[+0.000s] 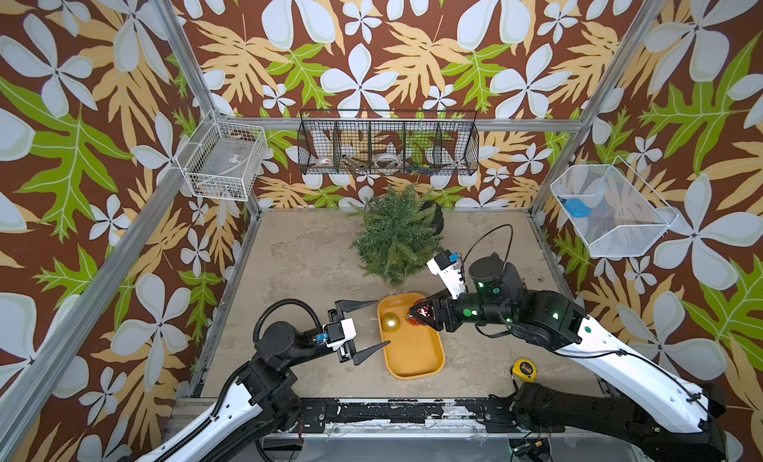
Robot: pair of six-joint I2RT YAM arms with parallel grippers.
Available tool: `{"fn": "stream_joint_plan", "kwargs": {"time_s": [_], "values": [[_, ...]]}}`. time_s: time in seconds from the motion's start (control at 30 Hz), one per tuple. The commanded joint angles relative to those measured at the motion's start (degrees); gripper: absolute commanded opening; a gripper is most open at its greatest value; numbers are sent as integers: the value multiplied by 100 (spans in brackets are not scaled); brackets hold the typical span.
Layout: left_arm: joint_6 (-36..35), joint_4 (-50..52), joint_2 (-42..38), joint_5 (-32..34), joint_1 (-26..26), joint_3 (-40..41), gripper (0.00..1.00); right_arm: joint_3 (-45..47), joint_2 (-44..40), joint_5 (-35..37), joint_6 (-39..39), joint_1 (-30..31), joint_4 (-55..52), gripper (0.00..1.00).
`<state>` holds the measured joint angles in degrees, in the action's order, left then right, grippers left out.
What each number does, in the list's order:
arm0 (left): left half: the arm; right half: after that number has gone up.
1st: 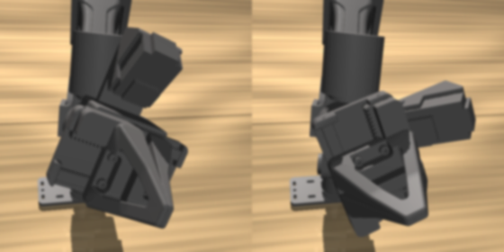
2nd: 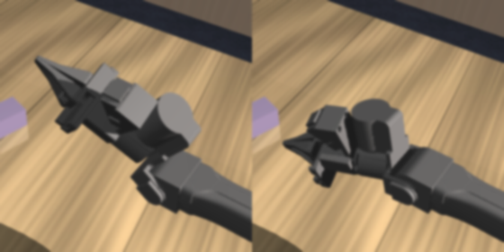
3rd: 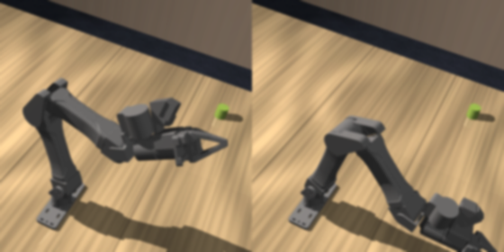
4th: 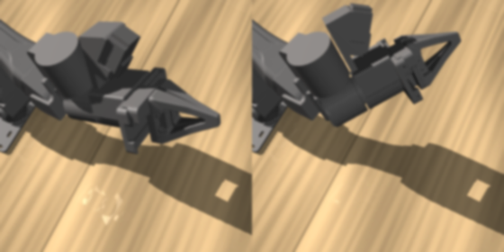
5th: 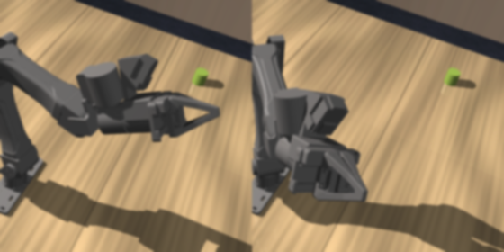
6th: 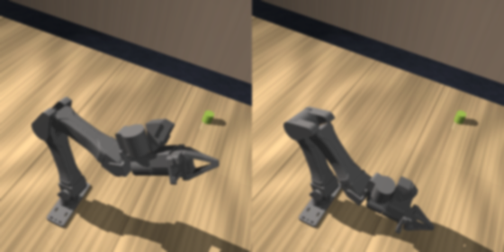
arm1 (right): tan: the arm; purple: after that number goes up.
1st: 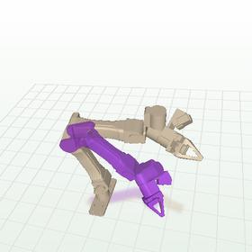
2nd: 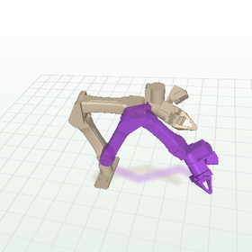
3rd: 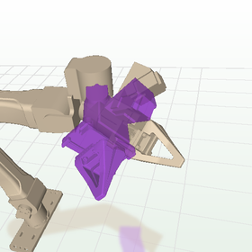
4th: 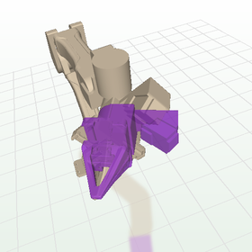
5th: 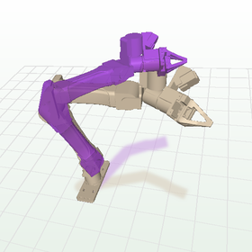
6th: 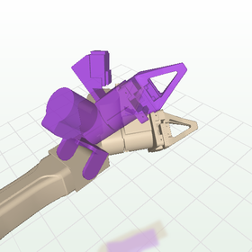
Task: Decorate the small christmas tree with ornaments
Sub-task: Adjust the ornament.
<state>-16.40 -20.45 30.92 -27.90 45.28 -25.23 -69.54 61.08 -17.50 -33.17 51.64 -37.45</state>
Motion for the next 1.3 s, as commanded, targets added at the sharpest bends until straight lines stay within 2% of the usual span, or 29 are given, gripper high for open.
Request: {"fn": "stream_joint_plan", "kwargs": {"time_s": [0.0,0.17,0.27,0.4,0.67,1.2,1.27], "values": [[-452,-414,406,420,420,-221,87,116,-63,-380,-177,-5,317,50],[-960,-529,1192,1569,1481,-481,89,252,-121,-478,-276,-3,479,50],[-854,-824,1492,1904,1729,-416,89,291,-163,-518,-296,-4,515,50],[-629,-1100,1618,1973,1756,-367,86,306,-210,-552,-281,-2,494,51],[-617,-983,1755,2316,1778,-500,82,375,-242,-763,-256,-5,472,51],[-610,-891,2047,1894,1775,-623,73,551,-408,-869,-337,-5,518,52],[-623,-891,2056,1867,1776,-648,69,577,-429,-862,-313,-5,505,52]]}}
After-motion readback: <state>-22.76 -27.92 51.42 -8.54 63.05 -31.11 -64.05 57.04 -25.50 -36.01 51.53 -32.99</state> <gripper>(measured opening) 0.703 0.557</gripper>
